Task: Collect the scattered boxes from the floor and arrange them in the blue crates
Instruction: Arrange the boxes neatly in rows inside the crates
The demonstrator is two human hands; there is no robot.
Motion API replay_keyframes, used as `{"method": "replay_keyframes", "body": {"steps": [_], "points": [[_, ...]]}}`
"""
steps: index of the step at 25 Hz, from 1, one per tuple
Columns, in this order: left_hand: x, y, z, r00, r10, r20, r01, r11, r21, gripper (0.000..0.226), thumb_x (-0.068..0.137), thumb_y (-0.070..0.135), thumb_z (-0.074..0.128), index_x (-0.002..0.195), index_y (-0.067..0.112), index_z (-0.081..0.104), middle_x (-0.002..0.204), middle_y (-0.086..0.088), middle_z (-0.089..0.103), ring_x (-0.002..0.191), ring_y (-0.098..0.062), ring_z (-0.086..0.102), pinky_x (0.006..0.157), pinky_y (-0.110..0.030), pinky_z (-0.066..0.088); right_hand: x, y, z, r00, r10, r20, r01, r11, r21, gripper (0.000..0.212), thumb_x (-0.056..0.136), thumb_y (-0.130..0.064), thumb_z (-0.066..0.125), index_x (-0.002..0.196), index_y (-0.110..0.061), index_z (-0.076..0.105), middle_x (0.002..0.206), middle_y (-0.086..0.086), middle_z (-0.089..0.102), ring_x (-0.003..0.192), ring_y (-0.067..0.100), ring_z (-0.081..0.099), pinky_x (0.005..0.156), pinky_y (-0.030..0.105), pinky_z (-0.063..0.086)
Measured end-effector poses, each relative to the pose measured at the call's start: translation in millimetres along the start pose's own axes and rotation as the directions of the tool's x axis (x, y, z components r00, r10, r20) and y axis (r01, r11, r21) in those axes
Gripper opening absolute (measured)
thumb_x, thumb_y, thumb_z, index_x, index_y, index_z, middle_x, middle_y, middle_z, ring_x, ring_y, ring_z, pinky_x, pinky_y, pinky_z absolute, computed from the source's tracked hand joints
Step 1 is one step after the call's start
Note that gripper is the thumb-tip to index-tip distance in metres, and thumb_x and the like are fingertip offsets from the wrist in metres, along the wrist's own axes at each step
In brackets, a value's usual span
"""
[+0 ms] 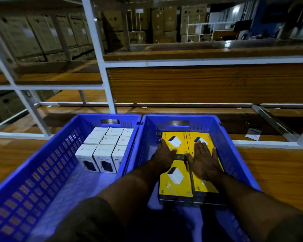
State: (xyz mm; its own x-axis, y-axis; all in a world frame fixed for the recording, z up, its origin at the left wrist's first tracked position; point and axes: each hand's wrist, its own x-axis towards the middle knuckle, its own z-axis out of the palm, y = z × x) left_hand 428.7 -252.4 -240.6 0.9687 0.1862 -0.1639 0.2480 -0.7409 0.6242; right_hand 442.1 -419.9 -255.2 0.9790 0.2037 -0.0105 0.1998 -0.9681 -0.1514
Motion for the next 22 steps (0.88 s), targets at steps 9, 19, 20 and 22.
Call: {"method": "replay_keyframes", "body": {"steps": [9,19,20,22], "points": [[-41.0,22.5,-53.0,0.924,0.262,-0.279,-0.238,0.964,0.116,0.055,0.099,0.040,0.053,0.141,0.006,0.044,0.142,-0.015,0.050,0.132,-0.030,0.047,0.103,-0.038,0.041,-0.6,-16.2,-5.8,0.997,0.080,-0.010,-0.079,0.991,0.106,0.074,0.101,-0.058,0.017,0.156,-0.008,0.015,0.166,0.008,0.007,0.153,0.023,0.001,0.119,0.058,-0.003],[-56.7,-86.9,-197.0,0.747,0.178,-0.640,-0.144,0.984,0.106,0.026,0.097,0.036,0.051,0.117,0.023,0.061,0.112,0.002,0.071,0.106,-0.021,0.065,0.084,-0.033,0.050,2.5,-178.3,-72.8,0.860,-0.194,-0.472,0.380,0.861,0.338,0.059,0.100,-0.039,0.048,0.143,0.001,0.041,0.150,0.020,0.042,0.141,0.034,0.034,0.118,0.043,0.023],[-51.6,-105.9,-205.7,0.777,0.172,-0.606,-0.117,0.985,0.129,0.031,0.098,0.036,0.052,0.123,0.020,0.059,0.120,0.000,0.068,0.113,-0.021,0.062,0.090,-0.034,0.049,0.4,-200.4,-76.6,0.840,-0.240,-0.486,0.435,0.832,0.343,0.058,0.100,-0.037,0.049,0.142,0.002,0.042,0.148,0.020,0.043,0.140,0.034,0.035,0.117,0.043,0.026],[-40.3,-140.7,-220.3,0.847,0.182,-0.500,-0.090,0.975,0.203,0.041,0.099,0.035,0.053,0.134,0.012,0.053,0.136,-0.008,0.058,0.127,-0.026,0.053,0.100,-0.036,0.043,-1.7,-244.5,-78.6,0.816,-0.334,-0.472,0.515,0.790,0.331,0.053,0.099,-0.032,0.052,0.138,0.002,0.045,0.143,0.021,0.046,0.136,0.036,0.037,0.114,0.041,0.029]]}}
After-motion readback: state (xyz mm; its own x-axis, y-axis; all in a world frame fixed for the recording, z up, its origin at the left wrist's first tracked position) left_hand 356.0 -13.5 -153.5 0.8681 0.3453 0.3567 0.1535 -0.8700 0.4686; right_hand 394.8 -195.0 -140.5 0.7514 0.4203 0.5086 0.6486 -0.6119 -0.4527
